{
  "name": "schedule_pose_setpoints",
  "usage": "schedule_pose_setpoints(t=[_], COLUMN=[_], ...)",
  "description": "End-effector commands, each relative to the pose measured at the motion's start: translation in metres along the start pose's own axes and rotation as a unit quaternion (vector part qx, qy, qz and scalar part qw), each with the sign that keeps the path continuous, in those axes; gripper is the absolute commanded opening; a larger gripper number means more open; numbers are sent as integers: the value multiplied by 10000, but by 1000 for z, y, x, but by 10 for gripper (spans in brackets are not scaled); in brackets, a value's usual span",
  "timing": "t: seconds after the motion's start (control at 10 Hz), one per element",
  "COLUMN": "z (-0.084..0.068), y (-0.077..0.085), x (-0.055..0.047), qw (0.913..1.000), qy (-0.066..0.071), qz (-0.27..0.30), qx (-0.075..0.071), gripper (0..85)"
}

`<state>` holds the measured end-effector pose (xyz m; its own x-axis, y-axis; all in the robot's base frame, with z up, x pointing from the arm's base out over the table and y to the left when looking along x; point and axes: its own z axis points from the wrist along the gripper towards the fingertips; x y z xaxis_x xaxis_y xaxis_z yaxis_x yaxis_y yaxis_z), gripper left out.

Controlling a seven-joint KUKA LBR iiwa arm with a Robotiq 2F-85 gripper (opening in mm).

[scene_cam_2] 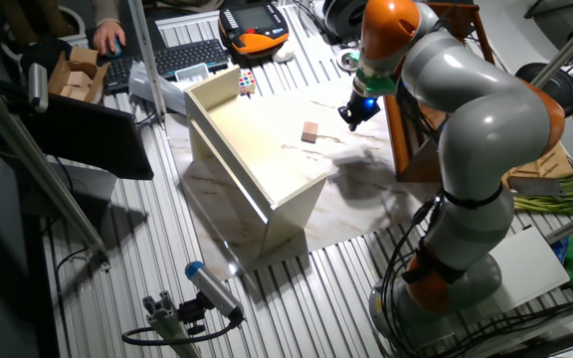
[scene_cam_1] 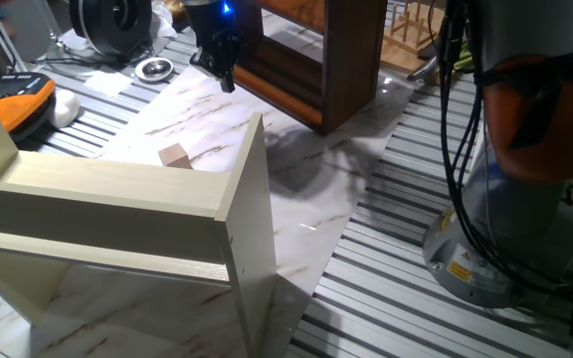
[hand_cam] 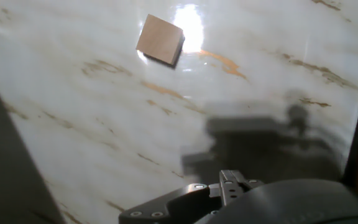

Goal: Put the object on the shelf

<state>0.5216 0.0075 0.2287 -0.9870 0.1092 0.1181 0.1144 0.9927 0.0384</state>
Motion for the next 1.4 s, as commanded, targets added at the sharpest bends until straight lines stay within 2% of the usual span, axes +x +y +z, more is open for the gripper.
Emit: schedule_pose_setpoints(t=[0.0, 0.2, 0.5, 0.6, 0.8, 0.9, 1.0, 1.1, 1.2, 1.3], z=[2, 12, 31, 41, 58, 70, 87, 101, 112, 120], y=[2, 11, 21, 25, 30, 34, 39, 43, 44, 43], x=[-3, -13, -42, -54, -69, -76, -82, -86, -91, -95], qw=[10000, 9999, 9997, 9996, 9995, 9994, 9991, 9987, 9984, 9981], qy=[11, -18, -10, -10, -32, -103, -202, -248, -301, -335], qz=[22, 149, 240, 263, 316, 335, 378, 443, 488, 521], qx=[39, 74, 67, 67, 56, 15, 53, -2, -12, 4], gripper=[0, 0, 0, 0, 0, 0, 0, 0, 170, 170])
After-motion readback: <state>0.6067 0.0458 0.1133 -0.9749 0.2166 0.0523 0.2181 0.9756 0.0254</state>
